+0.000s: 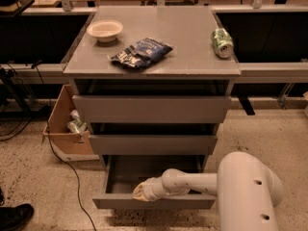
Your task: Close bottom drawer
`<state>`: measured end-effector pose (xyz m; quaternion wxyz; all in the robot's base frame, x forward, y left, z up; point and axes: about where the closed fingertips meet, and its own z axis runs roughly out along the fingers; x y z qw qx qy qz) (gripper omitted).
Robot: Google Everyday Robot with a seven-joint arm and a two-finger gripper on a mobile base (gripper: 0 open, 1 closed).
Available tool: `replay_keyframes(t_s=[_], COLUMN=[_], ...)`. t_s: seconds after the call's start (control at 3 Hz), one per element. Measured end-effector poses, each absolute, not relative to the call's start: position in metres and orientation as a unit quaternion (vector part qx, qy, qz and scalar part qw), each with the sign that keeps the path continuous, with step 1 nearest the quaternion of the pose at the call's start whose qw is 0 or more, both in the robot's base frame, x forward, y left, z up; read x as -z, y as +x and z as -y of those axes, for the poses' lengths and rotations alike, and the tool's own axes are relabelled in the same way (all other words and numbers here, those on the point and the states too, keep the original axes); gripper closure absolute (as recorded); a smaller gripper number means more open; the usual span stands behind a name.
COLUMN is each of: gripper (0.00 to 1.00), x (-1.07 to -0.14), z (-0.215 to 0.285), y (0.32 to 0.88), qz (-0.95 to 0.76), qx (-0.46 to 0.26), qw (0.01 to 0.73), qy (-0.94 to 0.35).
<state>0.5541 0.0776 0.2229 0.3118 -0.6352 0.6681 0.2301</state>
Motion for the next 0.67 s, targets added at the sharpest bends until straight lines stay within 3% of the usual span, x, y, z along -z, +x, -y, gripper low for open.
replay_keyframes(t_s=[0.33, 0.67], gripper=[0.18, 0.21], x=[-0.258, -0.283], z=[-0.084, -0.088], y=[0.581, 0.589], qz=[-0.653, -0.649], qx=[-0.203, -0.186], qw=[0.341, 0.351], qy=[-0.645, -0.649])
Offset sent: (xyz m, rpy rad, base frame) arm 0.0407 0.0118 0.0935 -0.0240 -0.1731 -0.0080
